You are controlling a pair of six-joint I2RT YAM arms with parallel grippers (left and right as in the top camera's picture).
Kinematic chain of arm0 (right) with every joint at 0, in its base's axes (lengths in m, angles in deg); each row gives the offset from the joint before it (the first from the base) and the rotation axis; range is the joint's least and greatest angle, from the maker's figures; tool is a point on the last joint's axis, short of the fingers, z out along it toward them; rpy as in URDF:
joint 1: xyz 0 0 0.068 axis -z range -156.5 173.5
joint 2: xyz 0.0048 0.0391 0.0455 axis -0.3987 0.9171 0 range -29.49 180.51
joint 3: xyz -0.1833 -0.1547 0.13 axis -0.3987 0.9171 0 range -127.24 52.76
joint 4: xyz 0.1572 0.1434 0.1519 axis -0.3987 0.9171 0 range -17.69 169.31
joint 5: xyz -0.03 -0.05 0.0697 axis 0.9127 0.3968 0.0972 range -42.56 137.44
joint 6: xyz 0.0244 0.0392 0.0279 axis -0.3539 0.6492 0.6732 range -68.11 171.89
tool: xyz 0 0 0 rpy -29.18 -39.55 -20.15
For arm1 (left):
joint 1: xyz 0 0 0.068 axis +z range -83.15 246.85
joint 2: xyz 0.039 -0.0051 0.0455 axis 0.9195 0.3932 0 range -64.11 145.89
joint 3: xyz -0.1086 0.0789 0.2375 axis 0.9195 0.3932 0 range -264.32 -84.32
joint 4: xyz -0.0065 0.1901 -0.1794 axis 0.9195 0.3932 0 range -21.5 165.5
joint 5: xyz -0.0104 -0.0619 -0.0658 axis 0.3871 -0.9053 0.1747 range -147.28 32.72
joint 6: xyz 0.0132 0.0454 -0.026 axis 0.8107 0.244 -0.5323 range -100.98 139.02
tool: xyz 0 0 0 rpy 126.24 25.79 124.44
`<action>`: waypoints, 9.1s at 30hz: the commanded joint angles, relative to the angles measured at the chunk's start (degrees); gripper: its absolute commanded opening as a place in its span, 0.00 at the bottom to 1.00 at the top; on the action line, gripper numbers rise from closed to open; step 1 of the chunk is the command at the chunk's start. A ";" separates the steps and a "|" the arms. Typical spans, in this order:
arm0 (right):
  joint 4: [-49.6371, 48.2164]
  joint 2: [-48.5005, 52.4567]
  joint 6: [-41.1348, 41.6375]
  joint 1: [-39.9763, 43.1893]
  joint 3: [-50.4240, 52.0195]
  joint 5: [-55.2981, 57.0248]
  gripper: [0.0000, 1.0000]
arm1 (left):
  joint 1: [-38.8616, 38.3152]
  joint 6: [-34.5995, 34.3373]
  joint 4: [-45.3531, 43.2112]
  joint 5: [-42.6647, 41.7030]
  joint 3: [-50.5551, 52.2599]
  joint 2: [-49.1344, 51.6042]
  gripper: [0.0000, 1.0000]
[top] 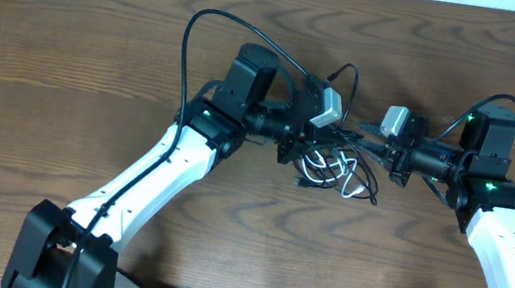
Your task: Untangle cables
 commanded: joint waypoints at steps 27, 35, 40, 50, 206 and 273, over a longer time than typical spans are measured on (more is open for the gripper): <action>0.68 -0.02 30.42 0.13 -0.35 10.51 0.01 | 0.28 -11.63 -6.36 23.30 0.02 0.33 0.08; -1.81 -0.02 43.06 0.11 -0.35 20.11 0.01 | -0.46 -12.07 -6.95 23.28 0.02 0.33 0.08; -3.67 -0.02 46.66 0.11 -0.35 20.09 0.01 | -1.79 -12.04 -7.02 23.28 0.02 0.33 0.08; -3.48 -0.02 57.53 -0.11 -0.35 28.41 0.01 | -2.01 -12.04 -3.37 29.86 0.02 0.33 0.08; 10.25 10.27 63.34 -2.80 -55.28 11.67 0.01 | -2.03 -30.05 -18.01 26.08 0.02 9.86 0.96; -1.27 10.25 74.01 4.79 -55.28 4.59 0.01 | -5.27 -29.42 -18.95 21.81 0.02 16.52 0.36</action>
